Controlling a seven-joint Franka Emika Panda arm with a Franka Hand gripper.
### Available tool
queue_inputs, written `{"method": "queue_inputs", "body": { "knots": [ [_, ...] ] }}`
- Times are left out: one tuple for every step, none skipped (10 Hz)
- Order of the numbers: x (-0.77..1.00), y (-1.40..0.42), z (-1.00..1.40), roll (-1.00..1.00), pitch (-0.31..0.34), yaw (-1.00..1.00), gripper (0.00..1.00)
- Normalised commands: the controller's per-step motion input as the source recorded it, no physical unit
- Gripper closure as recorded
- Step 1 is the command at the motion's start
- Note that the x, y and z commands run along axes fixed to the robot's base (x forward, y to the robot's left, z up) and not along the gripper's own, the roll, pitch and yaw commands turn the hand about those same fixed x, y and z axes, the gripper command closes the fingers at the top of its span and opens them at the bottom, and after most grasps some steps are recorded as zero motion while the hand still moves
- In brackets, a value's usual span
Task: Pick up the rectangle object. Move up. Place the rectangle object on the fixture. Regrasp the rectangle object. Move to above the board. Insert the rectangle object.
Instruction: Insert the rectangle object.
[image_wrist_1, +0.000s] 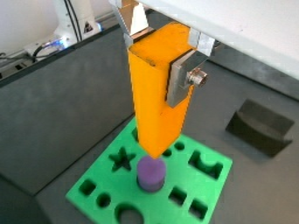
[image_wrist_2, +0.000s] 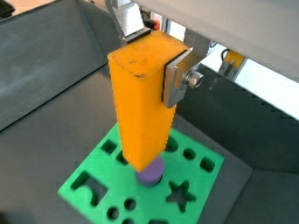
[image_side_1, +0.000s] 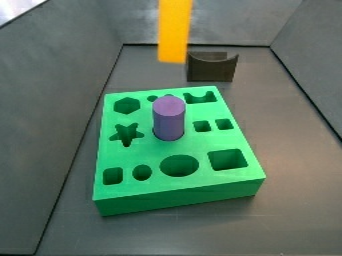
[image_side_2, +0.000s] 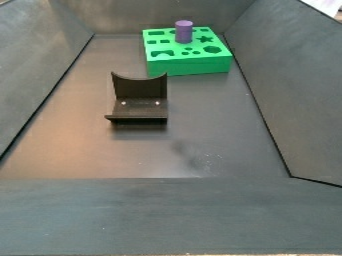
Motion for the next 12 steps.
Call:
{"method": "queue_inputs", "body": {
  "knots": [
    [0.57,-0.54,-0.06,-0.05,0.0,-0.31,1.0],
    [0.53,-0.44,-0.08,-0.05,0.0,-0.41,1.0],
    [0.51,-0.42,-0.1,-0.04,0.0,-0.44,1.0],
    [0.59,-0.4,-0.13,-0.01,0.0,-0.38,1.0],
    [0.48,-0.32,-0.1,-0.04,0.0,-0.51,1.0],
    [0.2,-0.14,-0.05,-0.1,-0.05,-0.8,1.0],
    [0.07,-0.1,-0.03,-0.11,-0.087,-0.89,1.0],
    [0.0,-0.08,-0.07,-0.1,-0.107,-0.99,1.0],
    [0.0,-0.04,-0.07,-0.1,-0.106,-1.0,1.0],
    [0.0,0.0,0.0,0.0,0.0,-0.04,1.0],
    [0.03,-0.07,0.0,0.0,0.001,0.0,1.0],
    [0.15,-0.15,-0.05,-0.01,0.0,-0.86,1.0]
  ]
}}
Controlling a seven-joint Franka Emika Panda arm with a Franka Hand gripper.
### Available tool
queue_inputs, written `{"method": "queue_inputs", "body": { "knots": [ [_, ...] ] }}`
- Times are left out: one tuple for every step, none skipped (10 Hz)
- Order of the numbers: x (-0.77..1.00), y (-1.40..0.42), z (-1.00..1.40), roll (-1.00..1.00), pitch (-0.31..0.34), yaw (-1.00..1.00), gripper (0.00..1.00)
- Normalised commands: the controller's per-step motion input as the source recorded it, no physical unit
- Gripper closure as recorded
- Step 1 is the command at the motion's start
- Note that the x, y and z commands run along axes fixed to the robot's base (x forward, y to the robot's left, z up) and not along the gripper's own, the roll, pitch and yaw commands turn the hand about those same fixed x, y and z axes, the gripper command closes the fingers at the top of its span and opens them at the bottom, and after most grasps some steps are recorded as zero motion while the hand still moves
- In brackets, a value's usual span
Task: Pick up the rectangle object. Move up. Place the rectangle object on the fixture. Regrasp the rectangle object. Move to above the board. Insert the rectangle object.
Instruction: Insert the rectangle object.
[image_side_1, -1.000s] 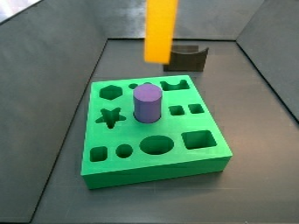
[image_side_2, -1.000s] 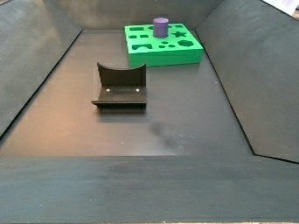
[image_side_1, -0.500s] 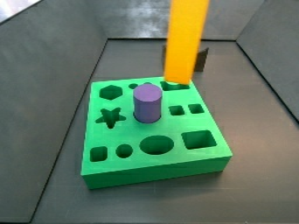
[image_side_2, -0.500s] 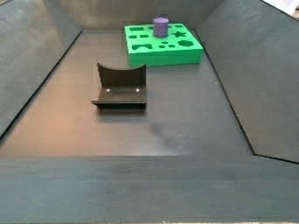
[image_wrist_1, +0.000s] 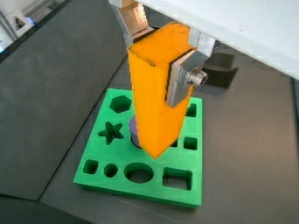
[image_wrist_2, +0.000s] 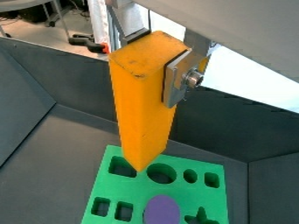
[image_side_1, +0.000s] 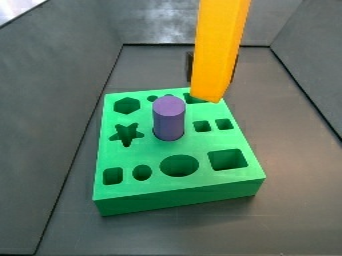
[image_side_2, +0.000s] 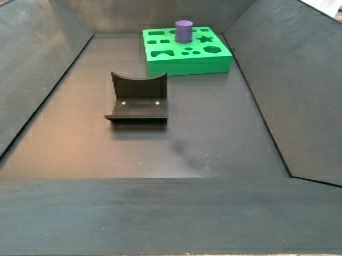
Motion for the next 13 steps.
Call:
{"method": "queue_inputs", "body": {
  "knots": [
    [0.0,-0.09,-0.13,0.0,0.0,-1.0,1.0],
    [0.0,-0.06,-0.15,0.0,-0.003,-1.0,1.0],
    [0.0,-0.06,-0.17,0.0,-0.001,-1.0,1.0],
    [0.0,-0.04,-0.19,0.0,0.0,-1.0,1.0],
    [0.0,-0.04,-0.2,0.0,-0.001,-1.0,1.0],
    [0.05,-0.04,-0.24,0.0,-0.039,-1.0,1.0],
    [0.14,-0.06,-0.39,0.04,-0.049,-0.94,1.0],
    [0.31,-0.11,-0.47,0.1,-0.044,-0.78,1.0],
    [0.49,-0.15,-0.57,0.16,-0.036,-0.61,1.0],
    [0.51,-0.16,-0.63,0.18,-0.039,-0.6,1.0],
    [0.51,-0.16,-0.67,0.2,-0.039,-0.6,1.0],
    [0.43,-0.13,-0.73,0.24,-0.044,-0.67,1.0],
    [0.02,0.0,-0.57,0.13,-0.041,-1.0,1.0]
  ]
}}
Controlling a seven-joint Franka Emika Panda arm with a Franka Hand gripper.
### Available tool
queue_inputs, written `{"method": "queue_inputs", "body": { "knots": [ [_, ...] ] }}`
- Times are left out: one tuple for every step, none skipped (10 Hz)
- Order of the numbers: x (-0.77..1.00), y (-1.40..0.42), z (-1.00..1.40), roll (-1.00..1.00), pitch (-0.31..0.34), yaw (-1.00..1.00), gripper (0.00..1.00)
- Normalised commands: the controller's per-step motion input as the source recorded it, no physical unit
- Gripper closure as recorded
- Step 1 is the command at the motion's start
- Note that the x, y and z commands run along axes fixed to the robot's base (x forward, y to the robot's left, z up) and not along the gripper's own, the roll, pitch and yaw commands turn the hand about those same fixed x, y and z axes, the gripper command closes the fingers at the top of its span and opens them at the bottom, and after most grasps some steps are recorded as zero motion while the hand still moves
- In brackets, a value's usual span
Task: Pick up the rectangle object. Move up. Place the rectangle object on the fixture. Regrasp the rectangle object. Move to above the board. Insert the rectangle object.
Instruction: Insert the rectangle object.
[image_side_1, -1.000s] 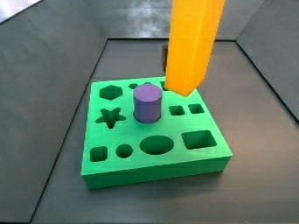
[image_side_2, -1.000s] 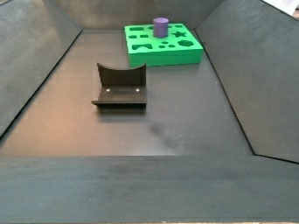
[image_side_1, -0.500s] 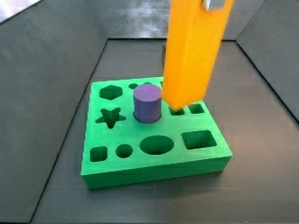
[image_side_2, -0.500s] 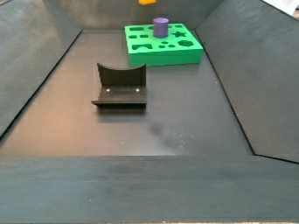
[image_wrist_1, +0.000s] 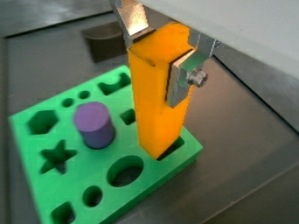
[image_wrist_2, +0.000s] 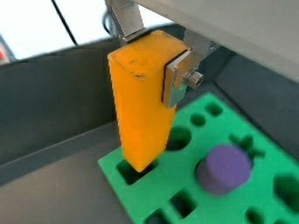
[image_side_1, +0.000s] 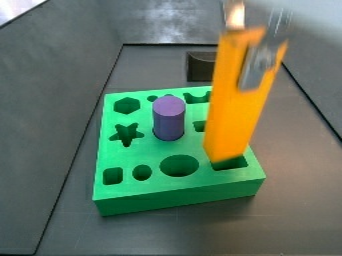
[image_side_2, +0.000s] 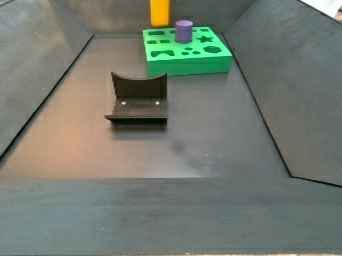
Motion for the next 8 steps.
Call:
{"method": "queue_inputs", "body": {
  "knots": [
    [0.0,0.0,-0.53,0.11,-0.03,-1.0,1.0],
    [0.0,0.0,0.0,0.0,-0.051,0.06,1.0],
    [-0.05,0.0,0.0,0.0,-0.006,0.0,1.0],
    [0.02,-0.06,-0.26,0.0,0.0,-0.18,1.0],
    [0.5,-0.09,-0.42,0.0,0.001,-0.35,1.0],
    [0.64,-0.05,-0.54,0.0,0.059,-0.37,1.0],
    [0.07,0.09,-0.29,0.05,0.087,-0.19,1.0],
    [0.15,0.05,-0.42,0.11,0.119,-0.02,1.0]
  ]
}}
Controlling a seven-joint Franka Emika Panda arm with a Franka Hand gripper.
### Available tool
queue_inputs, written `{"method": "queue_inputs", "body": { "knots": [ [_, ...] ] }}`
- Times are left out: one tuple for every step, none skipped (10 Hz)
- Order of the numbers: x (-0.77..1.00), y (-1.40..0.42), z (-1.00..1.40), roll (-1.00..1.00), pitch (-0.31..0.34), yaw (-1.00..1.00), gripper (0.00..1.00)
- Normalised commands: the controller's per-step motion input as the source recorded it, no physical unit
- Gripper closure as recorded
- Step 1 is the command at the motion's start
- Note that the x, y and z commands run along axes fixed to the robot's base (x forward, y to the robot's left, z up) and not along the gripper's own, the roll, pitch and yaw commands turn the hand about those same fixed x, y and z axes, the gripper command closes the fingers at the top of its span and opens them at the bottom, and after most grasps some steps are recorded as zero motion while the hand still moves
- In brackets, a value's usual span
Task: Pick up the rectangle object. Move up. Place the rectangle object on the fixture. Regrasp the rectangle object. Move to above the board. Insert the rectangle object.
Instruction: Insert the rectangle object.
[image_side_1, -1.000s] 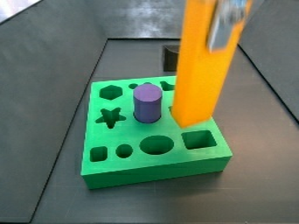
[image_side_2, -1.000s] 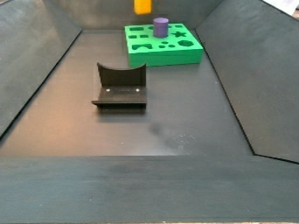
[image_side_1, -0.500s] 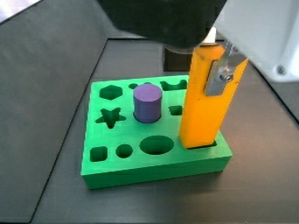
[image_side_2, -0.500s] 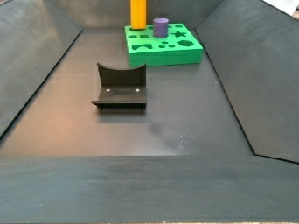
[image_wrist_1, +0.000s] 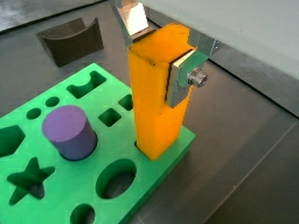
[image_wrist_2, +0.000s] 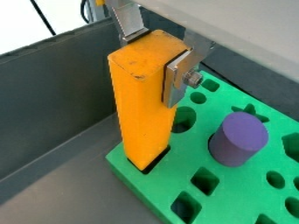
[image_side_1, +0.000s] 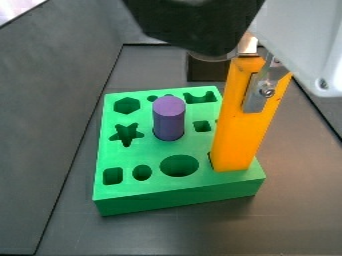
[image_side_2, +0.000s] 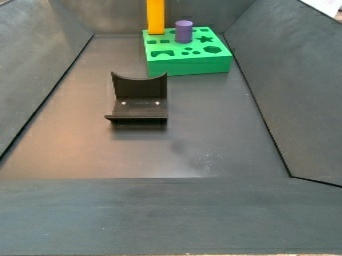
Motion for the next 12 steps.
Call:
{"method": "queue_inputs", "body": {
  "knots": [
    [0.24,0.18,-0.47,0.14,0.163,-0.01,1.0],
    [0.01,0.26,-0.23,0.1,0.126,0.0,1.0],
    [0.0,0.13,-0.05,0.01,0.036,0.0,1.0],
    [-0.03,0.0,-0.38,0.06,0.02,0.01,1.0],
    [-0.38,0.0,-0.45,0.12,0.0,0.08,1.0],
    [-0.63,0.0,-0.43,0.14,0.0,0.07,1.0],
    [-0.56,0.0,-0.42,0.13,0.0,0.01,1.0],
    [-0.51,0.0,-0.41,0.14,0.0,0.0,1.0],
    [-0.46,0.0,-0.39,0.16,0.016,0.0,1.0],
    [-0.11,-0.14,-0.59,0.19,0.08,0.0,1.0],
    [0.13,-0.25,-0.73,0.2,0.154,0.0,1.0],
    [0.04,0.0,-0.08,0.0,0.033,0.0,1.0]
  ]
}}
